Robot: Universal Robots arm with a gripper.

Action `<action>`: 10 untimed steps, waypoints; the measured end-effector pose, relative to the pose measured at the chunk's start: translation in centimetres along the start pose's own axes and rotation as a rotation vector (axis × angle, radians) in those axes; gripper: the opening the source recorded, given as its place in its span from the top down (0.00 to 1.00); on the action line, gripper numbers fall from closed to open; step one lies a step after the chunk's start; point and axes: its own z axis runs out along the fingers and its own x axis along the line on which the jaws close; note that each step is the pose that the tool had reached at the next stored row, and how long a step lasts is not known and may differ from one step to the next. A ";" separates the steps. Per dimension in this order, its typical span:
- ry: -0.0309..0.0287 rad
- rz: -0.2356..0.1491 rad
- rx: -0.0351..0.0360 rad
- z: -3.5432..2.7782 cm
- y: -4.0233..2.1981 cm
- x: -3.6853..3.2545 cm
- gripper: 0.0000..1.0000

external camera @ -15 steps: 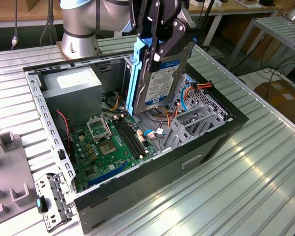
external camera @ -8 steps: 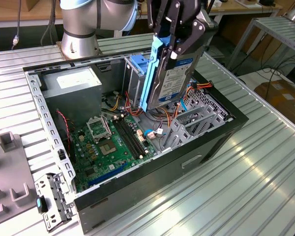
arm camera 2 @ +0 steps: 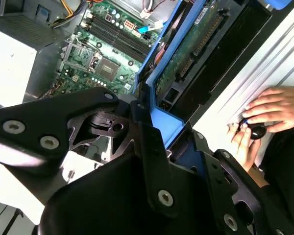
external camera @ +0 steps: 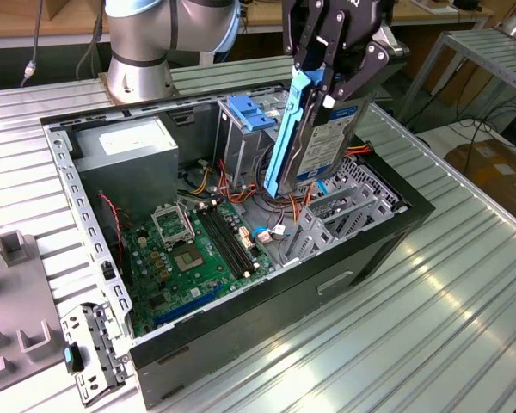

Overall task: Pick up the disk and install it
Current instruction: 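Insert the disk into the insertion slot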

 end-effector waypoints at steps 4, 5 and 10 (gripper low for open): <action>0.0000 0.000 -0.0007 0.09 -0.85 0.44 0.63; 0.0000 0.000 -0.0009 0.11 -1.13 0.54 0.63; 0.0006 0.000 -0.0014 0.33 -3.43 0.78 0.63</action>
